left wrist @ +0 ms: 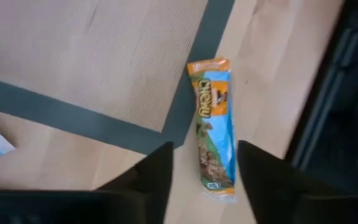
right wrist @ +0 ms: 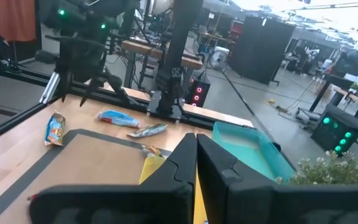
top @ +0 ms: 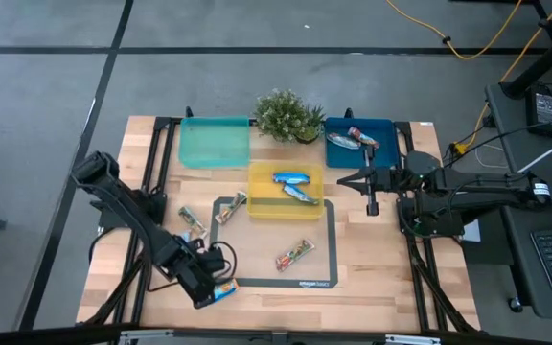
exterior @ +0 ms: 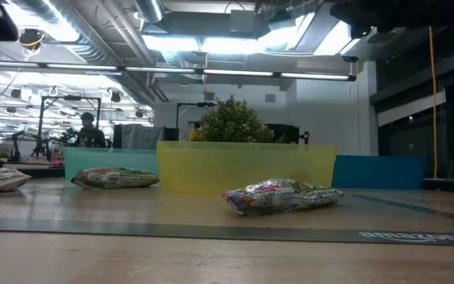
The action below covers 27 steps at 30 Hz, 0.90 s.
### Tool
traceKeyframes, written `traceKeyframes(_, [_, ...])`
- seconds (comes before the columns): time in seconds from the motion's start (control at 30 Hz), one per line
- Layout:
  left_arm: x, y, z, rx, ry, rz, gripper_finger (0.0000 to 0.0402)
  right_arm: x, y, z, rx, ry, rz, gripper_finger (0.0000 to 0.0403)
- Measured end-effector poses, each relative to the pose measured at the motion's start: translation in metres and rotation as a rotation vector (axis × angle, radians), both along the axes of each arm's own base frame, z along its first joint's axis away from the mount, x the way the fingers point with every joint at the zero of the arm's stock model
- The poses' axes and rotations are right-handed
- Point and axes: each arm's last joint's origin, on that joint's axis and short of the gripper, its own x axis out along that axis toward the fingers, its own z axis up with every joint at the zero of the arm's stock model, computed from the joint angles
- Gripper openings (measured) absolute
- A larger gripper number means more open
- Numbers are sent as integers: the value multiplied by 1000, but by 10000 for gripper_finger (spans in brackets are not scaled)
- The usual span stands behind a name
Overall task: Pick and place Granola Bars by type
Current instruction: Put the orange granola bar into the green bin
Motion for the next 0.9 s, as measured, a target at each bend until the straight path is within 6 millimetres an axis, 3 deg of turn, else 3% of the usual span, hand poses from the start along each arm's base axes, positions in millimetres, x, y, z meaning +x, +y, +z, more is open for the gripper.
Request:
traceKeyframes(0.17, [4,-6,-18,28,59,4,249,0,0,1,-3,-13,0,16])
traceKeyframes(0.33, [8,-14,-32,14,94,-10,294,0,0,2,-4,-20,0,16])
traceKeyframes(0.9, [24,-32,-72,-1,113,-95,313,0,0,2,1,-19,0,16])
